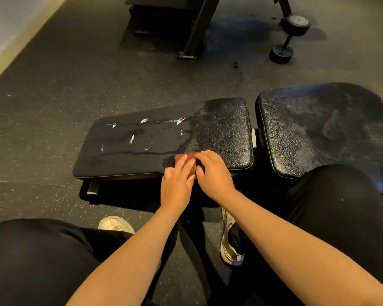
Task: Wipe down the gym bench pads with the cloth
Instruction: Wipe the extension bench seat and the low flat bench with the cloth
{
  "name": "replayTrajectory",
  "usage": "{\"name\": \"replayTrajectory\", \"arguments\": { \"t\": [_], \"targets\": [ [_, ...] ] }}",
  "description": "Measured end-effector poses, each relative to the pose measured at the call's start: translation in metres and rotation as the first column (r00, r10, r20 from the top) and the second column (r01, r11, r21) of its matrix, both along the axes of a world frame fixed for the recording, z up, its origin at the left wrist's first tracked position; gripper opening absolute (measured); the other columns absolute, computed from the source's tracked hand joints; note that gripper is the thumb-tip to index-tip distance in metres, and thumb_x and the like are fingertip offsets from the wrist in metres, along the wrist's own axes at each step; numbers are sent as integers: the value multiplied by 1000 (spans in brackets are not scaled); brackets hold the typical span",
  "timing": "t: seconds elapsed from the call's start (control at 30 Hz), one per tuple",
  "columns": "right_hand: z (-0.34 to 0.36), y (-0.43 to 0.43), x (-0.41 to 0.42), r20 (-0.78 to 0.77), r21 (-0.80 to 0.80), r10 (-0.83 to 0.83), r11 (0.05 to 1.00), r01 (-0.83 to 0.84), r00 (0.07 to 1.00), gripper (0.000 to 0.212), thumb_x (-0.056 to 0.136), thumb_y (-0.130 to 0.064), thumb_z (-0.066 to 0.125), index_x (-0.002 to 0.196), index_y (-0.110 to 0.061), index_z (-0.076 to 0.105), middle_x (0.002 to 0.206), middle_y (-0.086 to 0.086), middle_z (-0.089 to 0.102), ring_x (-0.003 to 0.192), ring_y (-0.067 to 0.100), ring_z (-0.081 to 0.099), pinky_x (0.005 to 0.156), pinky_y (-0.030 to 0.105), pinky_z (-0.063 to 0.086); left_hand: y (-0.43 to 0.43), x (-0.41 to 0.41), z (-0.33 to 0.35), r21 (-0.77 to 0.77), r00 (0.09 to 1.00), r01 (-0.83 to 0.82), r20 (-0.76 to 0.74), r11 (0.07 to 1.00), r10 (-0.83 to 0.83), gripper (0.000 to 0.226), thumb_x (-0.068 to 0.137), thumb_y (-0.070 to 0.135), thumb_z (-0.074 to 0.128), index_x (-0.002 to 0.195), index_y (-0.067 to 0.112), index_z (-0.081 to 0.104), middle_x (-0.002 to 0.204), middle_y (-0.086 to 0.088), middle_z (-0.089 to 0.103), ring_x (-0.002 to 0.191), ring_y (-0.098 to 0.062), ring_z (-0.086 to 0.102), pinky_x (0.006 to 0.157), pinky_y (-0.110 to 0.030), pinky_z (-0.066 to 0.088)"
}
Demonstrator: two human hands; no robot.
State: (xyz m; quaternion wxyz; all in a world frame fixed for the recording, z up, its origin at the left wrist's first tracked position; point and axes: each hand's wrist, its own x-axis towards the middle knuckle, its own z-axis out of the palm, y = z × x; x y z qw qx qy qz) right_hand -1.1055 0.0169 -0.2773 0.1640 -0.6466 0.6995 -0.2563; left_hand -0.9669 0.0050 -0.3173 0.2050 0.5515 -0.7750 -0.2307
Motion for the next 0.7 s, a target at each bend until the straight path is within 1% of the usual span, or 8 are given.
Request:
{"name": "replayTrajectory", "arguments": {
  "t": [0.17, 0.23, 0.33, 0.4, 0.47, 0.53, 0.6, 0.7],
  "targets": [
    [-3, 1, 12, -205, -5, 52, 998, -55, 977, 37, 87, -16, 62, 123, -10, 67, 127, 8, 61, 125, 29, 50, 111, 50, 32, -13, 42, -7, -67, 979, -119, 159, 991, 128, 46, 95, 47, 60, 140, 45, 52, 151, 20, 42, 102, -18, 38, 87, -32, 26],
    [-6, 1, 17, -270, 57, 88, 995, -76, 959, 40, 88, -22, 62, 127, -15, 65, 134, 7, 57, 135, 30, 42, 115, 54, 26, -15, 61, -12, -42, 958, -230, 166, 972, 234, 44, 94, 48, 61, 138, 46, 54, 150, 20, 44, 101, -20, 35, 86, -34, 26],
    [-4, -1, 18, -256, 102, 102, 992, -78, 961, 42, 91, -23, 58, 133, -17, 62, 141, 6, 52, 141, 28, 35, 118, 52, 19, -20, 72, -12, 9, 944, -282, 179, 959, 276, 45, 94, 48, 62, 138, 46, 54, 149, 21, 44, 100, -19, 33, 88, -37, 31],
    [-1, -3, 16, -219, 100, 81, 993, -60, 972, 41, 93, -21, 57, 133, -17, 61, 139, 5, 52, 138, 25, 37, 119, 49, 18, -20, 66, -12, 72, 958, -273, 112, 959, 265, 46, 97, 40, 62, 142, 40, 53, 153, 17, 41, 105, -21, 37, 91, -34, 34],
    [0, -3, 14, -197, 85, 69, 995, -54, 978, 39, 93, -20, 57, 132, -16, 62, 136, 4, 54, 135, 25, 41, 119, 48, 19, -18, 58, -12, 166, 967, -244, -36, 955, 254, 47, 102, 29, 57, 148, 30, 49, 160, 9, 35, 126, -27, 45, 101, -35, 39],
    [-2, -1, 13, -187, 72, 70, 996, -57, 980, 38, 93, -19, 58, 130, -15, 63, 135, 4, 55, 134, 25, 42, 120, 51, 21, -13, 50, -9, 222, 952, -243, -132, 944, 276, 47, 104, 23, 53, 151, 26, 46, 163, 6, 29, 138, -24, 43, 107, -35, 39],
    [-6, 0, 13, -189, 32, 61, 998, -55, 980, 35, 94, -20, 58, 128, -15, 64, 130, 3, 58, 130, 25, 47, 117, 54, 27, -7, 37, -1, 234, 948, -231, -163, 945, 272, 46, 105, 22, 50, 151, 26, 45, 164, 7, 28, 139, -19, 43, 107, -34, 39],
    [-6, -2, 18, -125, -16, -2, 1000, 0, 992, 33, 94, -20, 55, 125, -17, 65, 124, -2, 61, 123, 21, 51, 114, 52, 28, 6, 17, 8, 225, 957, -128, -226, 966, 180, 48, 104, 19, 52, 150, 29, 46, 163, 10, 29, 138, -11, 43, 103, -18, 32]
  ]
}}
